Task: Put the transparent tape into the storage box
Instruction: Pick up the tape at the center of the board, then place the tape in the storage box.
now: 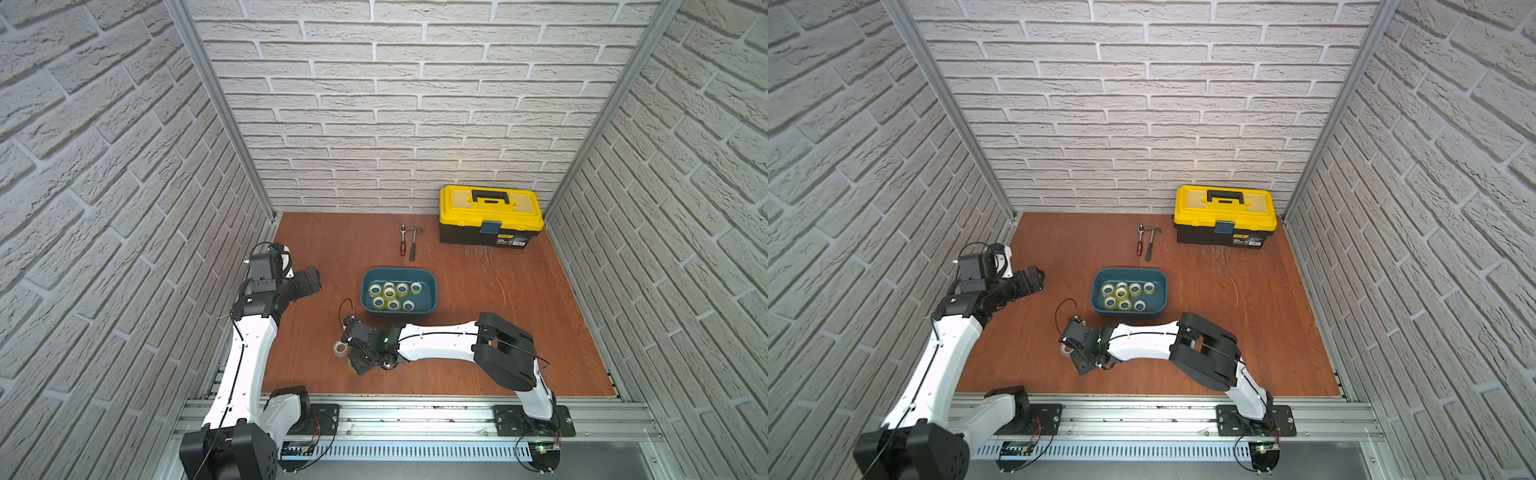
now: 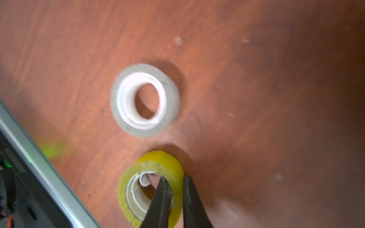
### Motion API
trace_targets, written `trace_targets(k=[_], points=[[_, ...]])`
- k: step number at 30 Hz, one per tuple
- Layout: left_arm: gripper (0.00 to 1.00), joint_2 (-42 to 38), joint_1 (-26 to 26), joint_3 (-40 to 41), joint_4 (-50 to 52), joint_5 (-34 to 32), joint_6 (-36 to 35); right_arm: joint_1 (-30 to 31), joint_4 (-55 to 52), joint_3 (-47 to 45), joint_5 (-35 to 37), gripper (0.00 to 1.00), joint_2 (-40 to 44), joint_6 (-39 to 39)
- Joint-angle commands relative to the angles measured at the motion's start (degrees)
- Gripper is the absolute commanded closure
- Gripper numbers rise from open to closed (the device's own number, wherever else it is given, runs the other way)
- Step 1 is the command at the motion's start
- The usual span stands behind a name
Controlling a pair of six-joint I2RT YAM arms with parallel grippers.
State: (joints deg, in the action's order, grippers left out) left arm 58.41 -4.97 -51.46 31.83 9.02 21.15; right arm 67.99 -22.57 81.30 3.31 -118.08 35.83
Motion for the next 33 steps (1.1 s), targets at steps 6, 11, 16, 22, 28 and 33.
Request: trace_targets(k=[6,11,16,22,28,33], points=[[0.02,-4.3,6.3,-0.2,0.7,-6.2,-2.0,-5.8,-6.2,-2.0,6.3,0.97,16.6,-5.9],[0.02,-5.8,6.6,0.5,-0.1,-7.0,-2.1,-14.2,-10.0,-2.2,6.1,0.97,21.8,-9.9],[0.02,-5.3,7.6,0.0,0.5,-7.7,-2.5,-23.3,-10.5,-2.2,3.5,0.98,21.3,-13.9],[0.02,-5.9,8.7,0.1,0.8,-8.8,-3.0,-29.3,-8.3,-0.3,-0.8,0.97,14.3,-15.1],[0.02,-5.8,8.8,0.2,0.8,-8.7,-3.0,-31.7,-7.6,4.0,-1.6,0.96,7.4,-15.4],[0.02,-5.1,8.8,-0.1,0.5,-8.6,-3.2,-31.9,-7.2,6.6,-3.6,0.81,2.1,-14.9]])
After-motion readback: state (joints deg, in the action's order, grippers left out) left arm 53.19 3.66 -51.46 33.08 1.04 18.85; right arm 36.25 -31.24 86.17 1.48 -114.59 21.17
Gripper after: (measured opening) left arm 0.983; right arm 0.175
